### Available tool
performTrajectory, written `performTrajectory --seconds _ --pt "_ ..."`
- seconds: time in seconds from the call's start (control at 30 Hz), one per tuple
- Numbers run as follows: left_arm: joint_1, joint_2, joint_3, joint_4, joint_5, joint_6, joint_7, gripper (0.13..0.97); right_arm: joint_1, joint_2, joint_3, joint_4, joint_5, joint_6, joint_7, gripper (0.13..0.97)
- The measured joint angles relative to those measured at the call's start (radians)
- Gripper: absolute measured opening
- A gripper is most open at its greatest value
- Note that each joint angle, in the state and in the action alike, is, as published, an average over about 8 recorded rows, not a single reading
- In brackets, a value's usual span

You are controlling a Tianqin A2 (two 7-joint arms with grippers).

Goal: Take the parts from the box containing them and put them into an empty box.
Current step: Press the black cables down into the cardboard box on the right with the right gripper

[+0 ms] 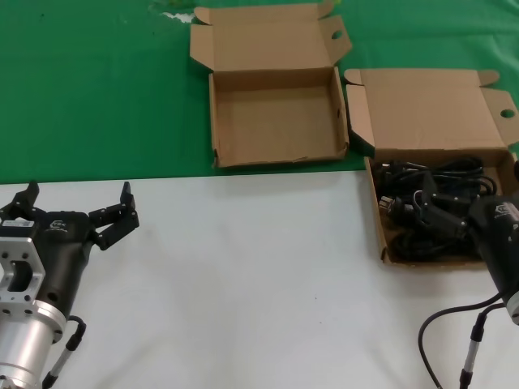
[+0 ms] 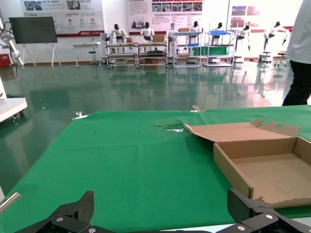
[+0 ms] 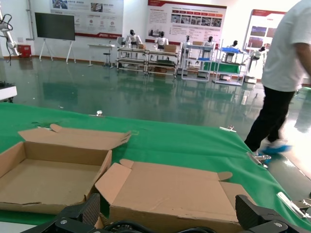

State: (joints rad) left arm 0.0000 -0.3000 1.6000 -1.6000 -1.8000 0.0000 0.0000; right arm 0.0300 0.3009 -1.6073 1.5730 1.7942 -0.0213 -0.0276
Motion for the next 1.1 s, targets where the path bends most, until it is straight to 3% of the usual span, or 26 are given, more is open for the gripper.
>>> performTrajectory --seconds 1.1 --pt "0.0 0.0 0.0 0.0 0.0 0.0 0.0 0.94 0.0 0.0 0.0 0.0 0.0 0.0 0.0 0.966"
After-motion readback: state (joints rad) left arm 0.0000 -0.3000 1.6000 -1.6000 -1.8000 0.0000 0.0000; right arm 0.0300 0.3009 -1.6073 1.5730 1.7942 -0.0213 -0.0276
